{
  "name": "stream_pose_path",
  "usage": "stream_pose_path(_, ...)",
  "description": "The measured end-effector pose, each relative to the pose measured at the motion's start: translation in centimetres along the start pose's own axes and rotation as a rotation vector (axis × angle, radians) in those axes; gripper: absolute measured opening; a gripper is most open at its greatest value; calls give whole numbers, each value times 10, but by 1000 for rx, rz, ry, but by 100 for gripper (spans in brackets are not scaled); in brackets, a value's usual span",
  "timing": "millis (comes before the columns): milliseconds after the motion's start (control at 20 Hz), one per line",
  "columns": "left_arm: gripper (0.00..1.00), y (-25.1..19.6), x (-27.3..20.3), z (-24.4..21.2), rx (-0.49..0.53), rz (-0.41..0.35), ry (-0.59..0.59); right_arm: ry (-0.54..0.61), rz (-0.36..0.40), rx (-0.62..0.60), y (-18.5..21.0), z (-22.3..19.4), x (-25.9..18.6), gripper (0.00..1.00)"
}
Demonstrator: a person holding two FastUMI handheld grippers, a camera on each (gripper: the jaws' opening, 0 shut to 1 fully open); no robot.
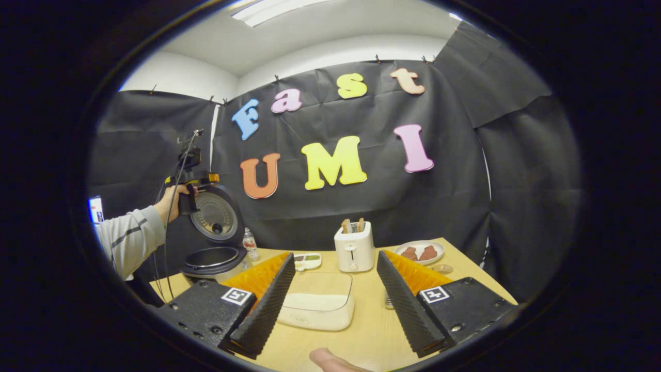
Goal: Close the left gripper, press the button to open the rice cooker; take a wooden spoon from the chopstick holder with the right hand, scoop a spoonful of rice and pour it into the rice cooker, then put the wooden spoon back into the chopstick holder.
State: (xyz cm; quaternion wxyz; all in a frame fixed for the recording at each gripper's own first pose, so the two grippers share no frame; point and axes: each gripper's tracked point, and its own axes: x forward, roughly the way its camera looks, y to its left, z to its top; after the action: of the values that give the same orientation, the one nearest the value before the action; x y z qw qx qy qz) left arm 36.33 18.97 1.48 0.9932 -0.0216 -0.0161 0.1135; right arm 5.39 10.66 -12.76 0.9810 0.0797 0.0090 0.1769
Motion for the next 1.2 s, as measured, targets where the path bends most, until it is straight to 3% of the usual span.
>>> stream_pose_path(50,81,-2,0,0,-20,-13,-3,0,-1,1,1,0,-3,100)
stream_pose_path(100,95,-6,-6,-4,-27,-17,23,-2,-3,1,1,1,-7,100)
stream_pose_path(200,95,-3,-14,-4,-23,-16,30,-10,-9,0,1,5,-15,100)
stream_pose_path(250,84,-6,-21,-8,-20,-21,49,-16,-12,3,-1,7,-20,100)
stream_pose_path(300,95,-8,-28,-9,-20,-26,59,-20,-16,9,-1,9,-26,100)
stream_pose_path(350,95,-9,-33,-15,-26,-32,87,-24,-17,14,-1,10,-33,96)
stream_pose_path(400,95,-9,-40,-17,-47,-35,109,-30,-16,16,-1,12,-40,100)
stream_pose_path(700,97,-17,-80,-39,-42,-62,170,-43,-28,11,2,11,-67,96)
stream_pose_path(950,97,-21,-124,-77,-15,-92,225,-31,4,-7,20,8,-85,100)
stream_pose_path(1000,100,-20,-131,-82,-20,-93,230,-25,9,-5,23,6,-87,100)
stream_pose_path(1200,97,-21,-154,-123,-51,-89,321,15,59,28,40,-9,-96,100)
